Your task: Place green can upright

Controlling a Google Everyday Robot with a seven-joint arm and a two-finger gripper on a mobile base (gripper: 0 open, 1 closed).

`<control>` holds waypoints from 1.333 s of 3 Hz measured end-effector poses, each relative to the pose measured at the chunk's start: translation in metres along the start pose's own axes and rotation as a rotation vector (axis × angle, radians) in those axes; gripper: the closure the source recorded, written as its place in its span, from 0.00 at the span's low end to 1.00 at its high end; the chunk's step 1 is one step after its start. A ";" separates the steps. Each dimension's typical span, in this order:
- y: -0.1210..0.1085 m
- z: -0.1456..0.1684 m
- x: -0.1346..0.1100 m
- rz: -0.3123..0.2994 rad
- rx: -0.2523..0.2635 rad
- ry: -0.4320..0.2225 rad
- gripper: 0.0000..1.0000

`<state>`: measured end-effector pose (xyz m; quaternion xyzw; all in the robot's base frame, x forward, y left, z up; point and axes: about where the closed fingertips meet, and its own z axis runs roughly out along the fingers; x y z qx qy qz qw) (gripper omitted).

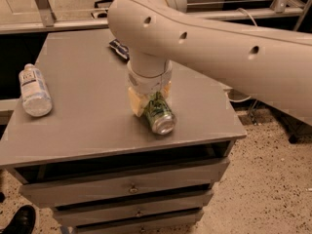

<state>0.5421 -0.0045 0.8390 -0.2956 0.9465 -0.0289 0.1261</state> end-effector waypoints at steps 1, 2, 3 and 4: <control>-0.005 -0.012 -0.008 0.000 0.010 -0.037 0.69; -0.009 -0.032 -0.020 -0.014 0.028 -0.091 0.92; -0.015 -0.063 -0.038 -0.056 -0.002 -0.209 1.00; -0.017 -0.086 -0.050 -0.121 -0.089 -0.343 1.00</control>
Offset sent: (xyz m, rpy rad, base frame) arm 0.0204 0.0057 0.0682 0.0415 -0.1635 0.0373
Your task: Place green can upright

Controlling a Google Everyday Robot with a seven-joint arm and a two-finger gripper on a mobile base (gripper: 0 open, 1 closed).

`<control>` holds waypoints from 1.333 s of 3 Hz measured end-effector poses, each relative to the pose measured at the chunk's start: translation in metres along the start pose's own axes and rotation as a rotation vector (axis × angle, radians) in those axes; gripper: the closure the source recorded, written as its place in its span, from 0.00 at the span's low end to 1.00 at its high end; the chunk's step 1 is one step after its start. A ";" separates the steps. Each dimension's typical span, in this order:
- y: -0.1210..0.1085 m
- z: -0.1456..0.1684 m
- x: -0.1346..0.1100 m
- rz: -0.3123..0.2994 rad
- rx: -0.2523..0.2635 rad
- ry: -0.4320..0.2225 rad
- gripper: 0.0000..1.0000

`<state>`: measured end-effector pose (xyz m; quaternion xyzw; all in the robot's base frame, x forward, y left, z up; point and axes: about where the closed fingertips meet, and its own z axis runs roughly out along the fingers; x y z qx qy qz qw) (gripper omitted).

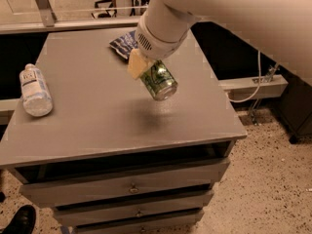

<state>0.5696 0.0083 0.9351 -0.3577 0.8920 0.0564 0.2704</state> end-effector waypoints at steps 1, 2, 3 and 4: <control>0.001 -0.017 -0.014 -0.032 -0.096 -0.148 1.00; 0.003 -0.033 -0.022 -0.049 -0.189 -0.298 1.00; 0.012 -0.047 -0.021 -0.079 -0.237 -0.349 1.00; 0.014 -0.045 -0.024 -0.084 -0.232 -0.341 1.00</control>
Offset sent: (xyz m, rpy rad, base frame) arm -0.0284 0.0195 0.0735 0.5656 -0.1833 0.3688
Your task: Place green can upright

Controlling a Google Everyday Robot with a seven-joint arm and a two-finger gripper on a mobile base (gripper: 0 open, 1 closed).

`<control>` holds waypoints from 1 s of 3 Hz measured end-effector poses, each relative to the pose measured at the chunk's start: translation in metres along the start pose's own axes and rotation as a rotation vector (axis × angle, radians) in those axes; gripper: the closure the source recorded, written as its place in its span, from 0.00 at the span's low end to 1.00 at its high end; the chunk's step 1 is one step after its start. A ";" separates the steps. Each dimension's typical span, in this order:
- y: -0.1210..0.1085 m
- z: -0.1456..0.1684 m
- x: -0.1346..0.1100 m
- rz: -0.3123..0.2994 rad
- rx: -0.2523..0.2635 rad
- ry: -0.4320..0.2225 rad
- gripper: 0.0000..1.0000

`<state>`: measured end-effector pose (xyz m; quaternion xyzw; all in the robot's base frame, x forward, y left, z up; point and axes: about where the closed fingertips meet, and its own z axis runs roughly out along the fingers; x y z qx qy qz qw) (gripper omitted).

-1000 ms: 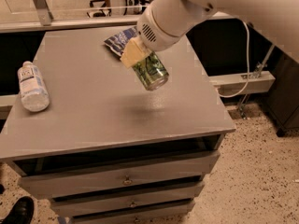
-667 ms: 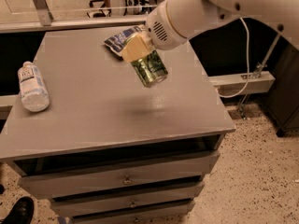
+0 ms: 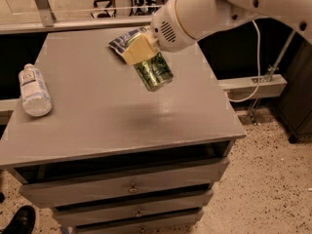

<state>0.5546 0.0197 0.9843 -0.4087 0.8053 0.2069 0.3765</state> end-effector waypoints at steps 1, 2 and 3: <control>0.000 0.000 -0.003 -0.004 0.003 -0.027 1.00; 0.004 0.008 -0.014 -0.012 -0.014 -0.182 1.00; -0.004 0.013 -0.034 0.012 -0.041 -0.389 1.00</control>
Offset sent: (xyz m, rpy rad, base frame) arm 0.0308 0.0302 0.0453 0.4151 -0.4116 0.0231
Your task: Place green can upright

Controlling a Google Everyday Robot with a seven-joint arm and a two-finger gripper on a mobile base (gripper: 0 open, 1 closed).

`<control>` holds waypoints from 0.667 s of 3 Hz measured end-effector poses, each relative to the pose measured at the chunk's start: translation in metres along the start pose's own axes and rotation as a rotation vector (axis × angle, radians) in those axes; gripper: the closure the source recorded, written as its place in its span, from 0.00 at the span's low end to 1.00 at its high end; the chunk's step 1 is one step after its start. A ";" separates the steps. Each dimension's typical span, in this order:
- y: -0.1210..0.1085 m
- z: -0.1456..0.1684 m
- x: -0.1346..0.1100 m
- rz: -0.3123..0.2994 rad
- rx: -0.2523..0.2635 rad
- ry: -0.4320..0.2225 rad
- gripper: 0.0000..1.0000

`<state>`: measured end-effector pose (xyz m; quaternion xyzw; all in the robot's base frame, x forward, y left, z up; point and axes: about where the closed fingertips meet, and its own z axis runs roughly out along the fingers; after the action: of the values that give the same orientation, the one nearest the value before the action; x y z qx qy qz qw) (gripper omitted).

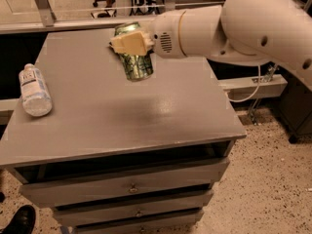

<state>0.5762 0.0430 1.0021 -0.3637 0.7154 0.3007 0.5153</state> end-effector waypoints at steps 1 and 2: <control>-0.010 0.010 0.003 -0.007 -0.049 -0.147 1.00; -0.006 0.024 0.015 -0.094 -0.118 -0.232 1.00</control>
Offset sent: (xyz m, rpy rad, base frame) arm 0.0170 0.0223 -0.0515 0.1876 -0.3504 0.2511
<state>0.5912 0.0561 0.9808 -0.3891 0.6141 0.3581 0.5859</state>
